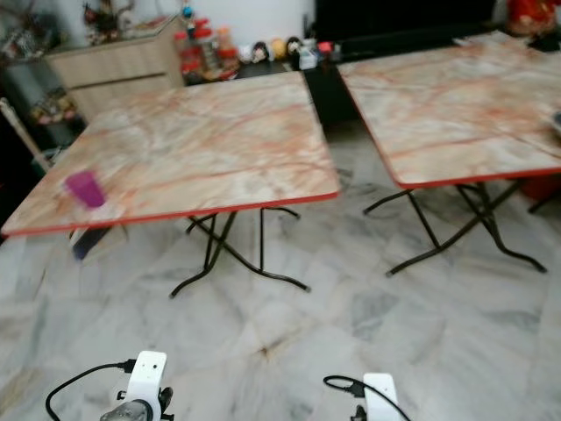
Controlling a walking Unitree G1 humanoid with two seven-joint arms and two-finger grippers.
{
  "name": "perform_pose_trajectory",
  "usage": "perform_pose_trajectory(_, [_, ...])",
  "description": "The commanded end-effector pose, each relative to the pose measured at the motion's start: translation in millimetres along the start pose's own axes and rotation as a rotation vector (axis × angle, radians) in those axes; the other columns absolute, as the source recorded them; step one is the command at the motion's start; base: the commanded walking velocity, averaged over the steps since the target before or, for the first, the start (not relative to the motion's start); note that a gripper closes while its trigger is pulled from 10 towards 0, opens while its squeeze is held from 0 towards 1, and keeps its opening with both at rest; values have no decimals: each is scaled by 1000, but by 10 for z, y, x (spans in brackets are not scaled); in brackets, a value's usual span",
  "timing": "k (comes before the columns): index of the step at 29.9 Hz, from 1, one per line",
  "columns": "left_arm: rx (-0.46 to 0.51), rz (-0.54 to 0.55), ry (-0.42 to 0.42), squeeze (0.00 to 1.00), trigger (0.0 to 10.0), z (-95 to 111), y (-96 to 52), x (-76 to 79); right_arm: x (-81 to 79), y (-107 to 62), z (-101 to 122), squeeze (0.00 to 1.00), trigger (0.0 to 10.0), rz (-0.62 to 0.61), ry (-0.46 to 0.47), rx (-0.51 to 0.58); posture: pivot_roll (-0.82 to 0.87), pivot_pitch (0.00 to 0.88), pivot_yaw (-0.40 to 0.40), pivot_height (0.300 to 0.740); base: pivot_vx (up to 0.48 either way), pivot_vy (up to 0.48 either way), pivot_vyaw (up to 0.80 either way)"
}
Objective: Setting the table
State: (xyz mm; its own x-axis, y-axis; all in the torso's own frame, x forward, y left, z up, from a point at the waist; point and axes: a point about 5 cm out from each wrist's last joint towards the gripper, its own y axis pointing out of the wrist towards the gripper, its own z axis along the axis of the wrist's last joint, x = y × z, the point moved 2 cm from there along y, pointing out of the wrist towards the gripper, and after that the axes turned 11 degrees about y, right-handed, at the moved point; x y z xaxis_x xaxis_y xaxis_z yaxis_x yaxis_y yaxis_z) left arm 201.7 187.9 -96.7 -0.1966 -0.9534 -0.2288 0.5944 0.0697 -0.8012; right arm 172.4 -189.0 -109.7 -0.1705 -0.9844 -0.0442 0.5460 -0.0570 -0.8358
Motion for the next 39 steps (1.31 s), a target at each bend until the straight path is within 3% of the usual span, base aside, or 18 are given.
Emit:
perform_pose_trajectory(1, [-18, 13, -19, 0, 10000, -25, -1, 2, -45, 13, 68, 0, 10000, 33, -45, 11, -138, 0, 59, 740, 0, 0, 0])
perform_pose_trajectory(9, [-33, 39, -61, 0, 10000, -168, -36, -11, -281, 52, 300, 0, 10000, 127, -138, 51, -89, 0, 28, 740, 0, 0, 0])
perform_pose_trajectory(17, [-37, 85, -111, 0, 10000, -224, -52, -87, -495, 54, 343, 0, 10000, 208, -202, 54, -46, 0, 2, 740, 0, 0, 0])
perform_pose_trajectory(34, [-16, 102, -99, 0, 10000, -102, -25, -155, -488, 54, 359, 0, 10000, 199, -217, 67, -84, 0, 23, 740, 45, 0, 30])
perform_pose_trajectory(39, [-11, 99, -95, 0, 10000, -74, -19, -148, -440, 54, 332, 0, 10000, 178, -154, 61, -98, 0, 32, 740, 283, 0, 205])
